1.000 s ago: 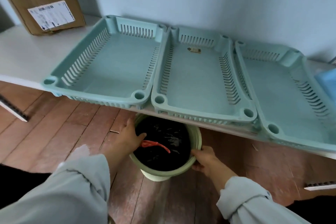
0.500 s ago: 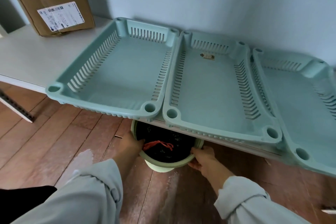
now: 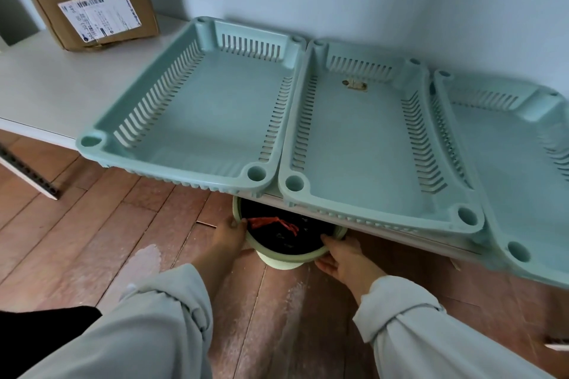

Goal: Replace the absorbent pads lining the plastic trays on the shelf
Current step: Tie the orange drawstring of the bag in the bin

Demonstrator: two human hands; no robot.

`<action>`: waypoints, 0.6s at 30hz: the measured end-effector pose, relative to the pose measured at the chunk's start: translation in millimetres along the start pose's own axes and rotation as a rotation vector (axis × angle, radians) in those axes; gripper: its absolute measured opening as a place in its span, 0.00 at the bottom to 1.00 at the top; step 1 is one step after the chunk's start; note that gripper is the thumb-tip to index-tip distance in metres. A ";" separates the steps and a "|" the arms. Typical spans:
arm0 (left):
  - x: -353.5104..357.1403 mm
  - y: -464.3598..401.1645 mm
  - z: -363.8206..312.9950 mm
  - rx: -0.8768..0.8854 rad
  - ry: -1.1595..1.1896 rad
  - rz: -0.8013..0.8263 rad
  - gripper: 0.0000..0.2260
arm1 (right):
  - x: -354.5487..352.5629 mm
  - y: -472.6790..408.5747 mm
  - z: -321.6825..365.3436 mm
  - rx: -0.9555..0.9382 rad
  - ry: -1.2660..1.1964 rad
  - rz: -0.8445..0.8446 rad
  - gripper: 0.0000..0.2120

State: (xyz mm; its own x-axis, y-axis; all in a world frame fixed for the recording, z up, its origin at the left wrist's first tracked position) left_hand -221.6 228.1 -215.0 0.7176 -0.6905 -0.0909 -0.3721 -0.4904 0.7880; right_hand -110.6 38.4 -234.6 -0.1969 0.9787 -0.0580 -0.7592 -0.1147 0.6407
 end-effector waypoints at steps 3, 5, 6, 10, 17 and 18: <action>10.5 2.7 -3.0 -0.023 -0.054 0.017 0.14 | 0.1 0.5 3.6 0.000 -0.017 0.022 0.18; 13.1 4.3 -2.1 -0.061 -0.131 0.009 0.15 | -0.8 5.3 6.9 -0.007 0.032 0.029 0.17; 14.4 7.6 0.1 -0.089 -0.206 0.021 0.15 | -2.0 7.9 7.6 -0.005 0.067 0.035 0.17; 17.3 39.0 1.0 -0.129 -0.521 0.120 0.19 | -13.8 34.7 18.7 -0.001 0.257 0.139 0.15; 29.3 108.7 -47.3 0.102 -0.871 0.134 0.15 | -30.4 97.2 72.2 -0.137 0.733 0.434 0.14; 32.9 118.9 -51.5 0.124 -0.907 0.136 0.14 | -32.2 104.7 80.8 -0.176 0.795 0.453 0.15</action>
State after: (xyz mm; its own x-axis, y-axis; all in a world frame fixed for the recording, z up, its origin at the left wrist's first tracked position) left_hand -212.0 174.5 -92.9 -0.0533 -0.8724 -0.4859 -0.5169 -0.3922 0.7609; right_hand -133.6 8.6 -103.8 -0.8150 0.4375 -0.3801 -0.5765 -0.5446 0.6092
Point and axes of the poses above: each hand's wrist, its own y-axis away from the middle knuckle, its own x-axis out of the palm, z = x × y, the point moved 5 cm from there along -y, towards the middle knuckle, and after that the axes turned 12 degrees about -x, right-handed, at the moved point
